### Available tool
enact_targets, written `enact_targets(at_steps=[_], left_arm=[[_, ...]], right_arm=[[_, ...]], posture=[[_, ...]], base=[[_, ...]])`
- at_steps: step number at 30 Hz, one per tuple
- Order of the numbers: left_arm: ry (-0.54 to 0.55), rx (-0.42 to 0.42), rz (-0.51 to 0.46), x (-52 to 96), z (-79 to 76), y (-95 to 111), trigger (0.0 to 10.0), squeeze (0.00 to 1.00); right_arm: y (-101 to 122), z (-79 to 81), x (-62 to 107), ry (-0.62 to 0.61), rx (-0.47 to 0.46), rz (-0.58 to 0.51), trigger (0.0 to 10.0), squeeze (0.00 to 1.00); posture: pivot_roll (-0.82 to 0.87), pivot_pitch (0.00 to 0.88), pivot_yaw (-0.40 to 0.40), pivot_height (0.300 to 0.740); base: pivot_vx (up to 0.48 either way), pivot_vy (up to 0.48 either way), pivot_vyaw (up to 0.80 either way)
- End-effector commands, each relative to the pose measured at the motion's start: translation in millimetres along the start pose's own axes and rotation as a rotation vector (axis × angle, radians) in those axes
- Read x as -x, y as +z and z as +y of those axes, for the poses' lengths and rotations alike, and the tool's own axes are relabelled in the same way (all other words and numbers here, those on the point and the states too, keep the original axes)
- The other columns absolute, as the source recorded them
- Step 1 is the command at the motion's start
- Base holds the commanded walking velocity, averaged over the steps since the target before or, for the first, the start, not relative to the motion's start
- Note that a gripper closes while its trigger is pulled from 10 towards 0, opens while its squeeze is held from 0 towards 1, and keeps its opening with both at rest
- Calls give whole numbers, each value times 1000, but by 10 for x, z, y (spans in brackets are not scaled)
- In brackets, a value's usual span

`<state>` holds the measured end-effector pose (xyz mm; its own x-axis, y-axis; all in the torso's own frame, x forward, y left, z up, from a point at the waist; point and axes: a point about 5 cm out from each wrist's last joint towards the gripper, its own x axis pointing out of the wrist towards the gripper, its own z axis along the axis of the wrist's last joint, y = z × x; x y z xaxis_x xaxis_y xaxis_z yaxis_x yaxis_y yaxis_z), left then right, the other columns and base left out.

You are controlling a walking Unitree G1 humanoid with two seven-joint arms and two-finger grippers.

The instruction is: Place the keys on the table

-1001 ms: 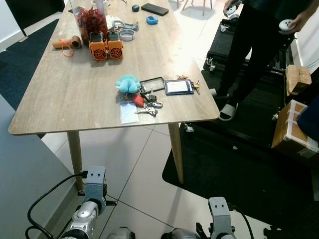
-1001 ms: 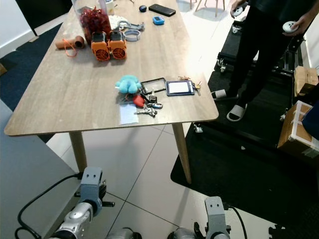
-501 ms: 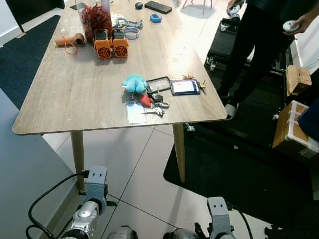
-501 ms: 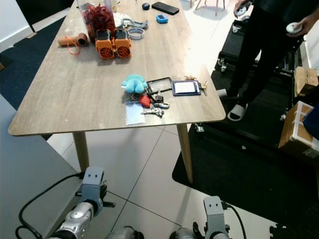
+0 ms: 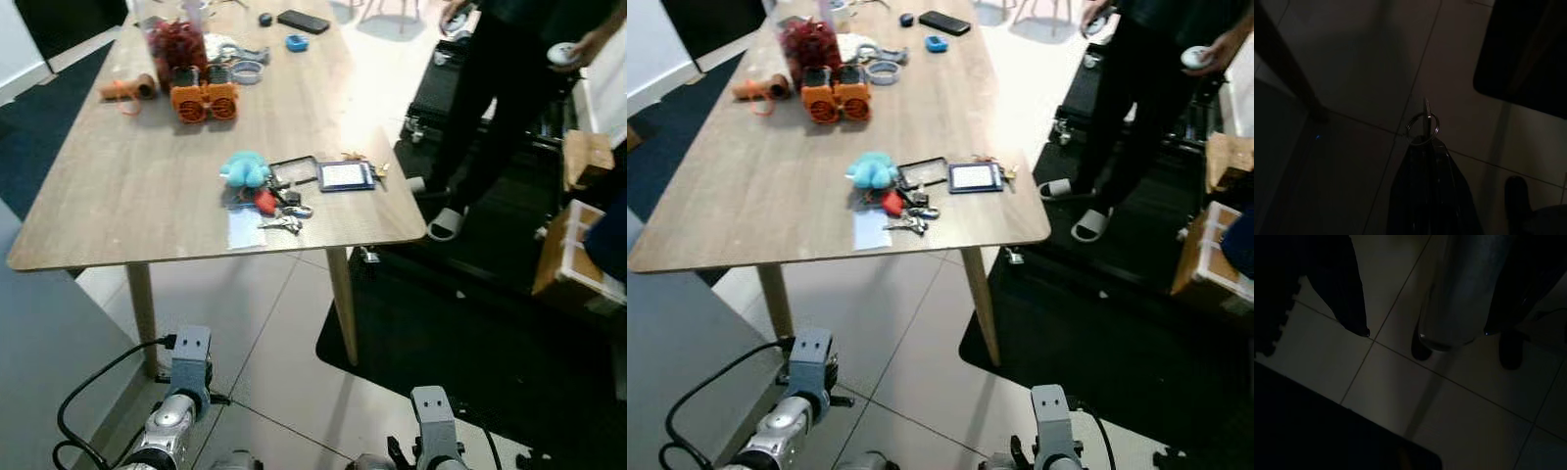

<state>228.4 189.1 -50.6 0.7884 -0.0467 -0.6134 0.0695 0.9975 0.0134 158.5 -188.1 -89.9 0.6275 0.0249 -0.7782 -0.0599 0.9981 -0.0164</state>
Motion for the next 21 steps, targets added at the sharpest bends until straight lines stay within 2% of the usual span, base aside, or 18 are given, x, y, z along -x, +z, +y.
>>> enact_targets(at_steps=[1,14,18,21], left_arm=[[1,0,22,17,7,-57,10000,0],[-8,20,17,8,-30,-46,10000,0],[-12,20,13,10,-31,-46,10000,0],[-14,24,4,14,-29,-46,10000,0]], right_arm=[[-60,30,15,20,13,19,10000,0],[-37,20,9,20,31,14,10000,0],[-37,5,6,0,-12,20,10000,0],[-37,17,4,7,-12,22,10000,0]], posture=[[42,74,-12,740],[44,80,-18,740],[44,84,-21,740],[44,88,-21,740]], base=[[0,0,519],[0,0,777],[0,0,0],[0,0,0]])
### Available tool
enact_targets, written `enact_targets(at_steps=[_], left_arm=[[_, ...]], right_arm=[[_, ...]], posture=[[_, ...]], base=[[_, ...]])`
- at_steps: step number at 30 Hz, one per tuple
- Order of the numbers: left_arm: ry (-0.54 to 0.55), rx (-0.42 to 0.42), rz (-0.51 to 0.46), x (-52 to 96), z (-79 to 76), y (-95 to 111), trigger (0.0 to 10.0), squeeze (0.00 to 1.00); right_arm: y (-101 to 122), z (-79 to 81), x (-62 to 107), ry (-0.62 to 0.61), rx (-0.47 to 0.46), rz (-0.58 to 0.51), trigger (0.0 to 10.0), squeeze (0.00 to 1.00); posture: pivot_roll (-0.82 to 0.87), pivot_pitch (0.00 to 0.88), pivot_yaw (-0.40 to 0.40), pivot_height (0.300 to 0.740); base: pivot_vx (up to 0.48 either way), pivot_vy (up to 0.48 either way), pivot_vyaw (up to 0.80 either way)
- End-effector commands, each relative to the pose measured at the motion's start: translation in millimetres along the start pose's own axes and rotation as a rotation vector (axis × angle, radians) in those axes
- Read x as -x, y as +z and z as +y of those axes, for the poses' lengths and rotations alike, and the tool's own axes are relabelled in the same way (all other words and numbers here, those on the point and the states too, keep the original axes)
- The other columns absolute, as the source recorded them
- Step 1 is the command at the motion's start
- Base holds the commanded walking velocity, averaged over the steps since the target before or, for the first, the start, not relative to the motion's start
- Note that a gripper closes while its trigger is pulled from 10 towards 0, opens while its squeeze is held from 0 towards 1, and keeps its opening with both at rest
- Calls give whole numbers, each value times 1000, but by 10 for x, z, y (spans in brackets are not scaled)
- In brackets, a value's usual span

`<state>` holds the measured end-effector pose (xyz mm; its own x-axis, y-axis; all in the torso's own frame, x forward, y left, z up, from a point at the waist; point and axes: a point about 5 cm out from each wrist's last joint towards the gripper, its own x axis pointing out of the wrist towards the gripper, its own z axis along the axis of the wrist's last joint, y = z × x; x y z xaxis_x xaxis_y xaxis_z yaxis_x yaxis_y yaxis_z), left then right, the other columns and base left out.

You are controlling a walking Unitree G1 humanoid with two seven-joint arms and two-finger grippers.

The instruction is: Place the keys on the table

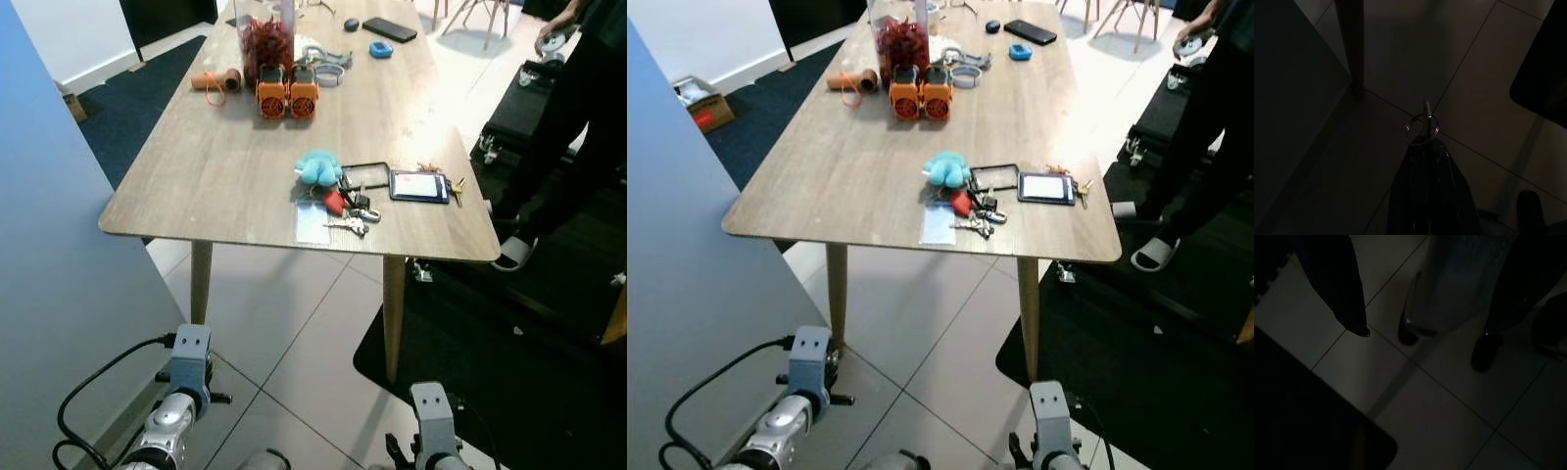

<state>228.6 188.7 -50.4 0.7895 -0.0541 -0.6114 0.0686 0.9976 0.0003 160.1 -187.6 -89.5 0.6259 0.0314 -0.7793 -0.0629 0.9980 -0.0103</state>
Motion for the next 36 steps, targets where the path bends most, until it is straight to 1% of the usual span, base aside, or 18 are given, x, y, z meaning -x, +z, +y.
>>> enact_targets(at_steps=[1,6,16,34,36], left_arm=[[-7,13,7,15,-24,-49,10000,0],[-7,13,4,18,-29,-53,10000,0],[-5,47,-8,21,-31,-52,10000,0],[-3,55,-11,31,-4,-59,10000,0],[-4,57,-12,31,-6,-59,10000,0]], right_arm=[[-52,13,11,0,-10,21,10000,0],[-59,20,11,3,-9,24,10000,0],[-83,31,17,6,-11,31,10000,0],[-91,38,19,10,-5,33,10000,0],[-89,38,19,11,-3,33,10000,0]], posture=[[44,88,-21,740],[46,91,-21,740],[46,94,-19,740],[48,97,-20,740],[48,97,-20,740]], base=[[0,0,0],[0,0,0],[0,0,0],[0,0,0],[-244,0,0]])
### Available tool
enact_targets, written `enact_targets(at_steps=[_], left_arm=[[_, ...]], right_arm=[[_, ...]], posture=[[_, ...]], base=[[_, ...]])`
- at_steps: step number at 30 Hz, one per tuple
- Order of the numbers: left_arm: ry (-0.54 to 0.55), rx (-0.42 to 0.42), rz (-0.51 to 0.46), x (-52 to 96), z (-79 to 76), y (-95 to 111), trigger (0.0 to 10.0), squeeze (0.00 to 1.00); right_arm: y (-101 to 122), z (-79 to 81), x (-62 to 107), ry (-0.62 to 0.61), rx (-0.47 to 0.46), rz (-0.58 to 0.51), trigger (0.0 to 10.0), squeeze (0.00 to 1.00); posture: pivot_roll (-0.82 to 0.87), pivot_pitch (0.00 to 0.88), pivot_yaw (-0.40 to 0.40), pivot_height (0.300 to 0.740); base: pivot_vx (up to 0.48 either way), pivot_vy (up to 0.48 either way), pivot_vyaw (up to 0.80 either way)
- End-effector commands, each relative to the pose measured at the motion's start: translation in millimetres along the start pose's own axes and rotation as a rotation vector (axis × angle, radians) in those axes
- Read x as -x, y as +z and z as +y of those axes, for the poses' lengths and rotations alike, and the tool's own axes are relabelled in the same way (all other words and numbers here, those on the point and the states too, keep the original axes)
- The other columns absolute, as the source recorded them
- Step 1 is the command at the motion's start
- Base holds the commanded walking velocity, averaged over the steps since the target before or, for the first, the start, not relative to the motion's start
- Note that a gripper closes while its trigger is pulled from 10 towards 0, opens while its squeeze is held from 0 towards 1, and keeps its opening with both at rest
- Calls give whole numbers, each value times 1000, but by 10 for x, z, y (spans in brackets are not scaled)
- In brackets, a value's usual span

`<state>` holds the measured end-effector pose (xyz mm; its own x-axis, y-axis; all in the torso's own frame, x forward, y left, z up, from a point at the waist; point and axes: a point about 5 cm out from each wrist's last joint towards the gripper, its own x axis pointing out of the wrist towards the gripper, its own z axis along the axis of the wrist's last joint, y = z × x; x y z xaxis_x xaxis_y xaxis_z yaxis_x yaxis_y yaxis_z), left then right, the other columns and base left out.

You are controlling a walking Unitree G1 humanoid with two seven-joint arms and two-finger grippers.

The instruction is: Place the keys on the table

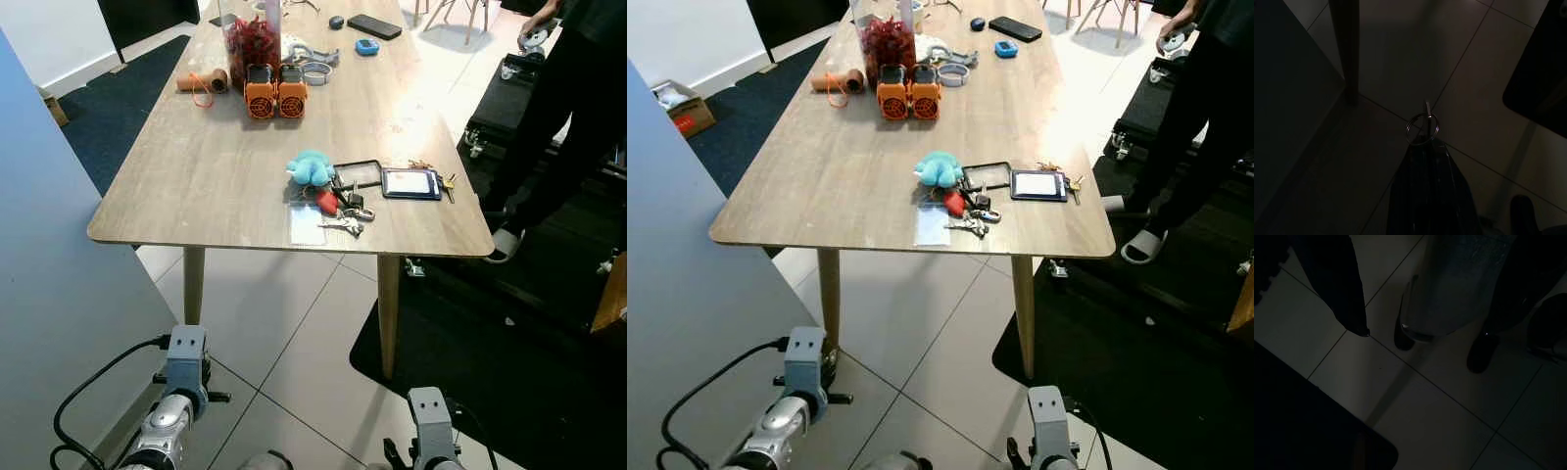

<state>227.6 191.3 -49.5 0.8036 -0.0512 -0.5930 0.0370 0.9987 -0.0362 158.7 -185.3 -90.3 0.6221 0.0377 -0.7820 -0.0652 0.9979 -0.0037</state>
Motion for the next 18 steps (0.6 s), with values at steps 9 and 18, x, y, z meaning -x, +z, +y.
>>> enact_targets(at_steps=[9,18], left_arm=[[-10,10,10,18,-34,-59,10000,0],[-12,9,7,16,-35,-52,10000,0]], right_arm=[[-73,11,17,4,3,28,10000,0],[-73,15,17,5,4,28,10000,0]], posture=[[48,98,-20,740],[48,98,-21,740]], base=[[-346,0,0],[-400,0,0]])
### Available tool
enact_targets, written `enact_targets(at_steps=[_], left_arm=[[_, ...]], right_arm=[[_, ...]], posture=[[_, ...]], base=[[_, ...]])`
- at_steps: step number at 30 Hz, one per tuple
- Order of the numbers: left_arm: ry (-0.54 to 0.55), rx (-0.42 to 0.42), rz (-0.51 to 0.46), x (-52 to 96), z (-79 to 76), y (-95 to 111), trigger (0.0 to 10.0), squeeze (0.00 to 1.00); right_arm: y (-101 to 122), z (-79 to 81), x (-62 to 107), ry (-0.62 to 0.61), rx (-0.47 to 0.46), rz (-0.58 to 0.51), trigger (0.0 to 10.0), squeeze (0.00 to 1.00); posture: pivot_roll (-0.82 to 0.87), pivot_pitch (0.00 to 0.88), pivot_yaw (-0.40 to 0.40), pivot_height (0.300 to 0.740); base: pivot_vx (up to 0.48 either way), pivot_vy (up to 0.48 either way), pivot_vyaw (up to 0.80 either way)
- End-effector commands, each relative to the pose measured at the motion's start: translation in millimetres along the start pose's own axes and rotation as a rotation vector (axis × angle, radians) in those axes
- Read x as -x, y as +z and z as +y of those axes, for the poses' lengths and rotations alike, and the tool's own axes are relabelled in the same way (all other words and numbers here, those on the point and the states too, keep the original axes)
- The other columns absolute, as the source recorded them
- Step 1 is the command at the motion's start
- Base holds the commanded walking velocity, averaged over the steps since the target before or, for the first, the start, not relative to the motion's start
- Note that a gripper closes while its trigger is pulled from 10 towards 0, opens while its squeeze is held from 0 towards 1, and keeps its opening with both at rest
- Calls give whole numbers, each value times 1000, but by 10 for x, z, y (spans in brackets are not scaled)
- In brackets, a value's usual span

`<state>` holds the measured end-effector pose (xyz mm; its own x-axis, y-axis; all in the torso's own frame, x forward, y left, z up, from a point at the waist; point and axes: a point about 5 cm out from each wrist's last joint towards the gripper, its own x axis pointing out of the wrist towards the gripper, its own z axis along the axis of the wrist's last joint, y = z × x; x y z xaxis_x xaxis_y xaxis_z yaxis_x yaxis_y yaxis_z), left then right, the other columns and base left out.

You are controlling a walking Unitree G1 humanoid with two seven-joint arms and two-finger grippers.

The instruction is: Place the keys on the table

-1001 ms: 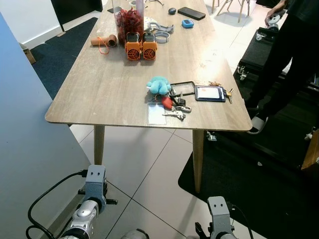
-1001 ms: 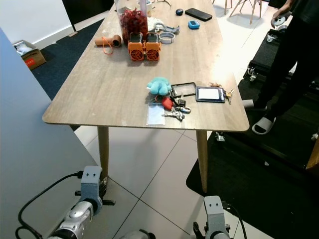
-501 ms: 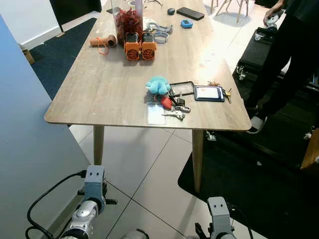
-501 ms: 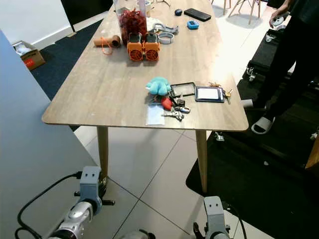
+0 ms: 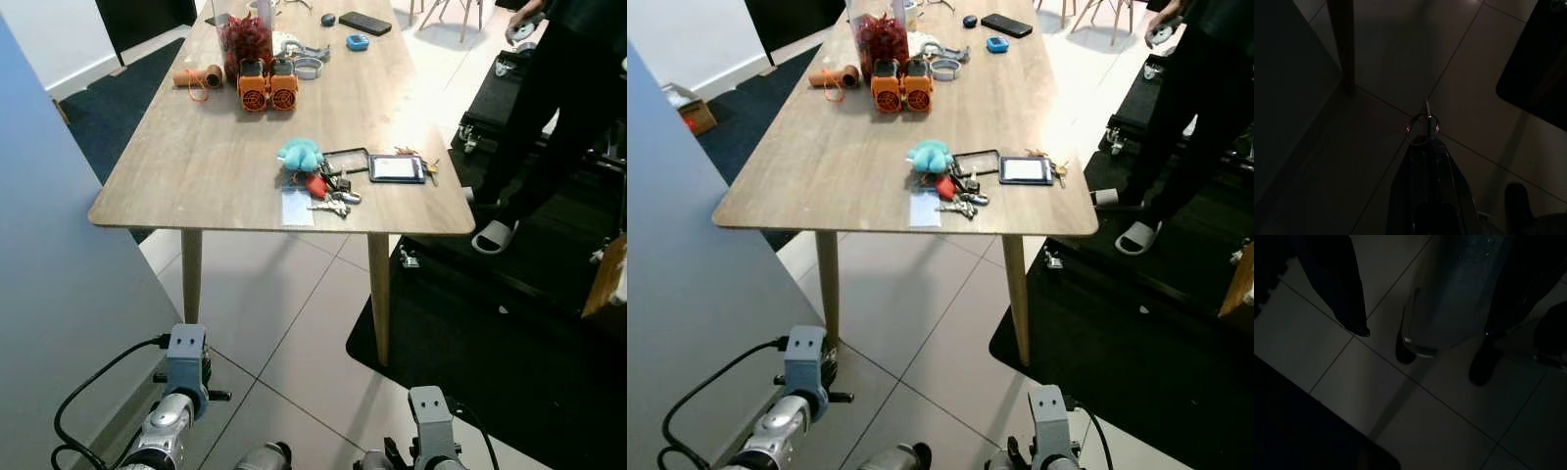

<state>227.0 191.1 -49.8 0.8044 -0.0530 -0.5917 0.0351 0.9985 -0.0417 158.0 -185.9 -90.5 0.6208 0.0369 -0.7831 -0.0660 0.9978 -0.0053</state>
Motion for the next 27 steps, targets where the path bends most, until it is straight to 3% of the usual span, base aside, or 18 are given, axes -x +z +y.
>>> enact_targets(at_steps=[1,10,27], left_arm=[[-10,3,9,13,-32,-46,10000,0],[-16,1,-6,2,-40,-12,10000,0],[-28,-3,-38,0,-47,29,10000,0]], right_arm=[[-66,21,14,6,3,26,10000,0],[-61,20,12,6,5,25,10000,0],[-70,37,14,13,17,25,10000,0]], posture=[[48,98,-21,740],[50,99,-20,740],[52,98,-19,740]], base=[[-394,0,0],[-337,0,0],[0,0,0]])
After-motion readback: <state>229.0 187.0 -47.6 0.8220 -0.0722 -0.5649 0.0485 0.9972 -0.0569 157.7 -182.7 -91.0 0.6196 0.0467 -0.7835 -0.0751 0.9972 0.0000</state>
